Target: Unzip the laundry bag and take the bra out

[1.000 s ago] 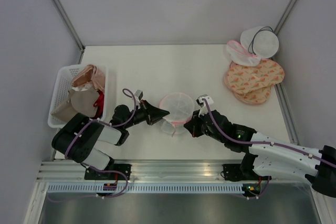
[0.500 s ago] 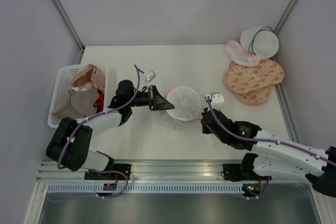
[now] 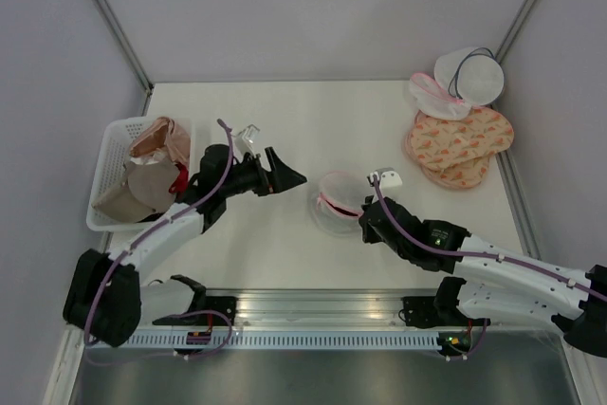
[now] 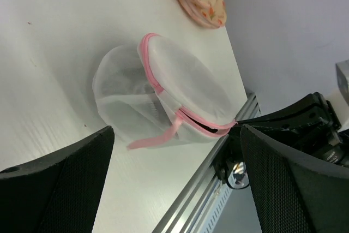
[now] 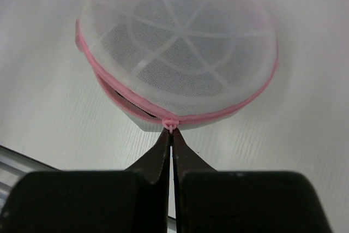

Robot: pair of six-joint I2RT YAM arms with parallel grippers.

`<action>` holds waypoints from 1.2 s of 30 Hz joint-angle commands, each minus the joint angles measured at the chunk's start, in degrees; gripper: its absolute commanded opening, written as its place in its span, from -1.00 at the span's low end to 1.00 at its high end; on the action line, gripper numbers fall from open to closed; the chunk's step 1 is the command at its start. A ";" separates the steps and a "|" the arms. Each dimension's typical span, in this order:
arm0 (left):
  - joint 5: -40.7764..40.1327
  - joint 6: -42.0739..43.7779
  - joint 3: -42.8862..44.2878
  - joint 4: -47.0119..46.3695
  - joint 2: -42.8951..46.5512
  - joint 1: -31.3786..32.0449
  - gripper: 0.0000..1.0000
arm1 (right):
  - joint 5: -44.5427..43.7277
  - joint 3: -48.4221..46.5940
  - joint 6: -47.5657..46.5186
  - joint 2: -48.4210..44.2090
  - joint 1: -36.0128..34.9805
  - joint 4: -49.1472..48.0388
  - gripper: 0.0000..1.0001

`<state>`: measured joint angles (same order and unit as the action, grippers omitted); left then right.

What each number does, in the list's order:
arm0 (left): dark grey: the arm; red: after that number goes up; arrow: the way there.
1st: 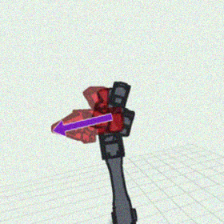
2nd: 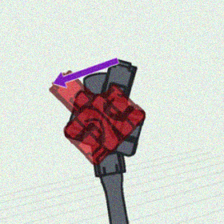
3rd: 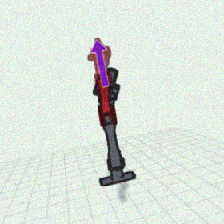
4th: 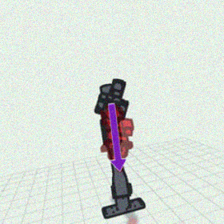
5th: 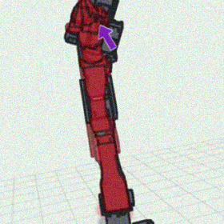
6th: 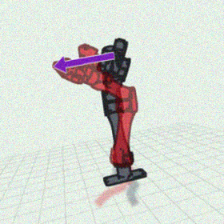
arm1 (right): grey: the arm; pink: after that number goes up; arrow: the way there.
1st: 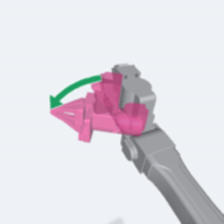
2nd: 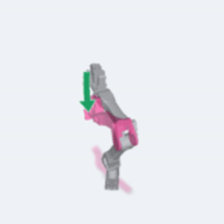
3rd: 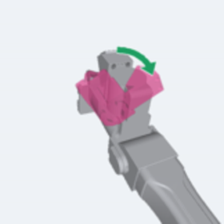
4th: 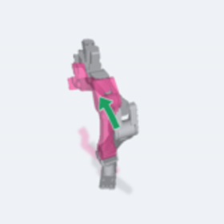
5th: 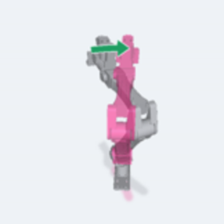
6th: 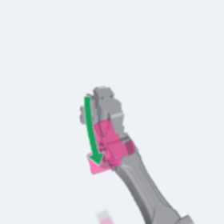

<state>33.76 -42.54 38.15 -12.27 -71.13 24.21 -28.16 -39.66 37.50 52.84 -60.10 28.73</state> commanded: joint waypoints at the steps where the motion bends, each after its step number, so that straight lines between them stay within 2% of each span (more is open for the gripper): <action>1: -10.89 -0.25 -3.78 3.30 10.29 0.23 0.99 | 3.63 0.55 -1.02 0.07 0.07 -4.20 -0.99; 6: -16.08 -2.89 -6.07 14.61 23.55 0.75 0.99 | 7.59 0.81 -1.46 0.07 0.07 -6.31 -0.99; 9: -16.44 -5.00 -7.56 17.53 27.44 0.75 0.99 | 12.33 1.25 -1.90 0.77 0.07 -8.16 -0.99; 13: -16.36 -7.46 -10.29 17.63 31.66 1.63 0.99 | 18.66 1.86 -1.64 2.53 0.07 -11.49 -0.99; 20: -14.60 -11.15 -14.50 16.40 33.87 3.13 0.99 | 26.40 3.45 -0.41 4.64 0.07 -18.62 -0.99; 23: -15.56 -11.25 -15.38 16.75 34.39 3.48 0.99 | 26.06 3.71 0.03 5.52 0.15 -19.76 -0.99; 27: -22.06 -12.12 -15.65 19.74 38.95 3.57 0.99 | 19.21 3.54 1.17 5.70 0.15 -16.18 -0.99; 30: -21.20 -13.35 -15.65 17.30 38.89 3.57 0.99 | 17.52 4.06 1.18 4.56 0.07 -16.77 -0.99; 32: -15.76 -14.31 -16.17 13.61 36.17 4.09 0.99 | 21.55 4.24 0.21 4.73 0.07 -18.53 -0.99; 36: -12.84 -15.46 -16.44 3.44 27.99 9.87 0.99 | 25.17 3.45 -1.02 6.92 0.07 -20.90 -0.99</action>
<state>17.19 -54.94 22.24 0.51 -39.03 30.28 -5.72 -35.83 37.45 58.78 -60.05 11.51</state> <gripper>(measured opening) 0.993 0.009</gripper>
